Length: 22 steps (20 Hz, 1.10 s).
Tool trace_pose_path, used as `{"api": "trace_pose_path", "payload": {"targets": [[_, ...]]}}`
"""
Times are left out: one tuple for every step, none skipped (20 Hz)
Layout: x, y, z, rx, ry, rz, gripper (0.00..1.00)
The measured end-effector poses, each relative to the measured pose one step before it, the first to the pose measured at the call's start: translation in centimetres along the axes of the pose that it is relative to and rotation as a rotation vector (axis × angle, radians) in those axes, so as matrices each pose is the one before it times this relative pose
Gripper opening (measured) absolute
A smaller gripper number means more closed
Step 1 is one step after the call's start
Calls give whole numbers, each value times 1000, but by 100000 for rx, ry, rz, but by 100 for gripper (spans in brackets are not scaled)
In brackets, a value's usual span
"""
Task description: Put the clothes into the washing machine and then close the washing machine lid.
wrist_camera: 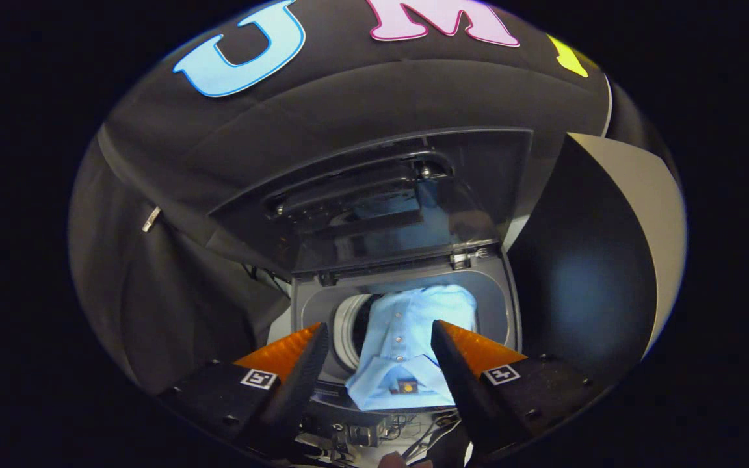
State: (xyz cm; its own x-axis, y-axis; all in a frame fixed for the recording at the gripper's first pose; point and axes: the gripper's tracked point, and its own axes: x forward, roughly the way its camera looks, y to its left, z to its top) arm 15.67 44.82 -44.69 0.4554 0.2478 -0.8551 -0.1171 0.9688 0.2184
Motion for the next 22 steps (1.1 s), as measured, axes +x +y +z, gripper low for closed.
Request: {"api": "trace_pose_path", "payload": {"targets": [[-34, -293, 173, -1014, -569, -865, 100], [-28, -170, 105, -1024, -663, -437, 100], [-61, -53, 223, -1140, -804, -35, 100], [-357, 123, 352, -1170, -1085, 504, 100], [-312, 157, 259, -1324, -1069, 425, 100], [-429, 159, 421, -806, -1421, 671, 100], [-405, 299, 320, -295, -1517, 500, 100], [-518, 277, 271, -112, -1372, 593, 100], [-610, 322, 354, 143, -1689, 705, 100], [-473, 309, 370, -35, -2062, 456, 100], [-588, 276, 602, -307, -2787, 140, 100], [-651, 201, 900, -837, -3309, 64, 100], [-715, 260, 1018, -1212, -3845, -7, 100], [-520, 295, 1126, -1765, -3781, -126, 100], [-431, 301, 1128, -1633, -4179, 283, 100], [-329, 577, 1388, -1244, -4532, 407, 100], [-163, 651, 1491, -929, -4173, 1235, 100], [128, 542, 1406, -997, -3890, 1028, 100], [377, 381, 1250, -1150, -2924, 401, 100], [638, 307, 548, -943, -1553, 138, 100], [627, 370, 258, -782, -23, 36, 100], [800, 476, 415, -413, 675, 130, 100]]}}
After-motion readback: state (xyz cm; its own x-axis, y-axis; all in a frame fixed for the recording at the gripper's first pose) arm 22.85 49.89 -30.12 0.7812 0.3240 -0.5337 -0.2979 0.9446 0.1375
